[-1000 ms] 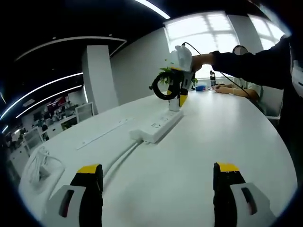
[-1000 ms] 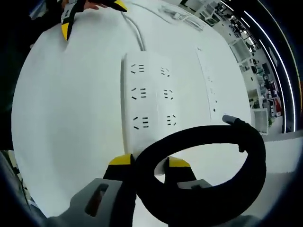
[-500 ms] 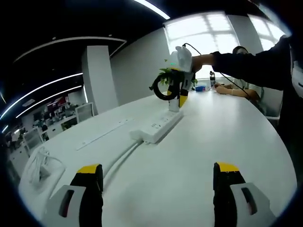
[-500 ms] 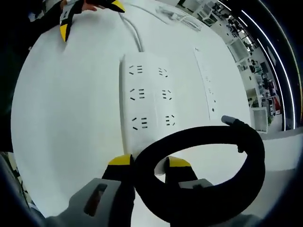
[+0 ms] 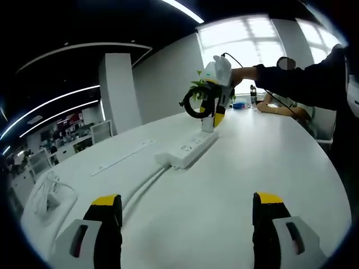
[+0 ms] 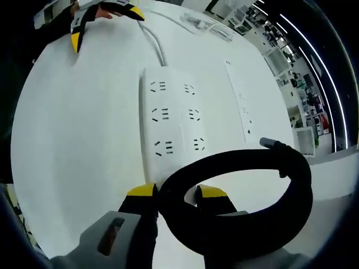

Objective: Straighten the power strip on the desk, plug the charger into it

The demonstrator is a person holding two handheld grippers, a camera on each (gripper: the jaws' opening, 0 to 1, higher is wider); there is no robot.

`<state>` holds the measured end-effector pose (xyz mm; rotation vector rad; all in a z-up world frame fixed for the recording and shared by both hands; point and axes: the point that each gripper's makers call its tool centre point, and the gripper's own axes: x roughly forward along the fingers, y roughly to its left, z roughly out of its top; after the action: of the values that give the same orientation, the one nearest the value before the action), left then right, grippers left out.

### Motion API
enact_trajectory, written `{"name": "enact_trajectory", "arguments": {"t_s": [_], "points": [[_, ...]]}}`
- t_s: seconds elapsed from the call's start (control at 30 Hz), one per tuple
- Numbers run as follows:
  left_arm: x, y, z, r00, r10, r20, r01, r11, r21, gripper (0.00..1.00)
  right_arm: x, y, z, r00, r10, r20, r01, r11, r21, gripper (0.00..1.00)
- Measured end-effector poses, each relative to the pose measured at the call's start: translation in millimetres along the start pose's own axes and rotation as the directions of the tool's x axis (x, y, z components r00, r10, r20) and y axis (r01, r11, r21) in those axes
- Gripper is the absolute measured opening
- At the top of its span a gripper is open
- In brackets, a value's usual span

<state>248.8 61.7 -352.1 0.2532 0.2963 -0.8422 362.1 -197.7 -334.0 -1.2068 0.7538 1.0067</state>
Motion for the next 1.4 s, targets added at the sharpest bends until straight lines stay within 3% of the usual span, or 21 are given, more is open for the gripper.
{"name": "enact_trajectory", "arguments": {"t_s": [0.1,0.27,0.83,1.2,1.4], "points": [[-0.1,-0.7,0.4,1.0,-0.002,0.002,0.002,1.0,0.001,0.99,-2.8,-0.5,-1.4,1.0,-0.008,0.019,0.009,1.0,-0.014,0.25],[0.2,-0.5,-0.2,1.0,-0.004,0.003,0.004,1.0,-0.002,0.99,-9.6,-4.2,-0.3,0.998,-0.007,0.066,0.006,1.0,0.022,0.36],[0.3,-1.1,1.0,1.0,-0.011,0.012,0.011,1.0,-0.014,0.99,-20.6,4.8,4.5,0.99,-0.012,0.141,-0.001,0.996,0.092,0.42],[-0.8,0.5,2.7,1.0,-0.012,0.027,0.013,0.999,-0.033,0.99,-29.6,5.4,4.2,0.98,-0.055,0.191,0.032,0.992,0.12,0.48],[-0.9,1.2,2.1,1.0,-0.012,0.026,0.013,0.999,-0.035,0.99,-31.6,8.4,0.7,0.974,-0.071,0.215,0.038,0.987,0.154,0.47]]}}
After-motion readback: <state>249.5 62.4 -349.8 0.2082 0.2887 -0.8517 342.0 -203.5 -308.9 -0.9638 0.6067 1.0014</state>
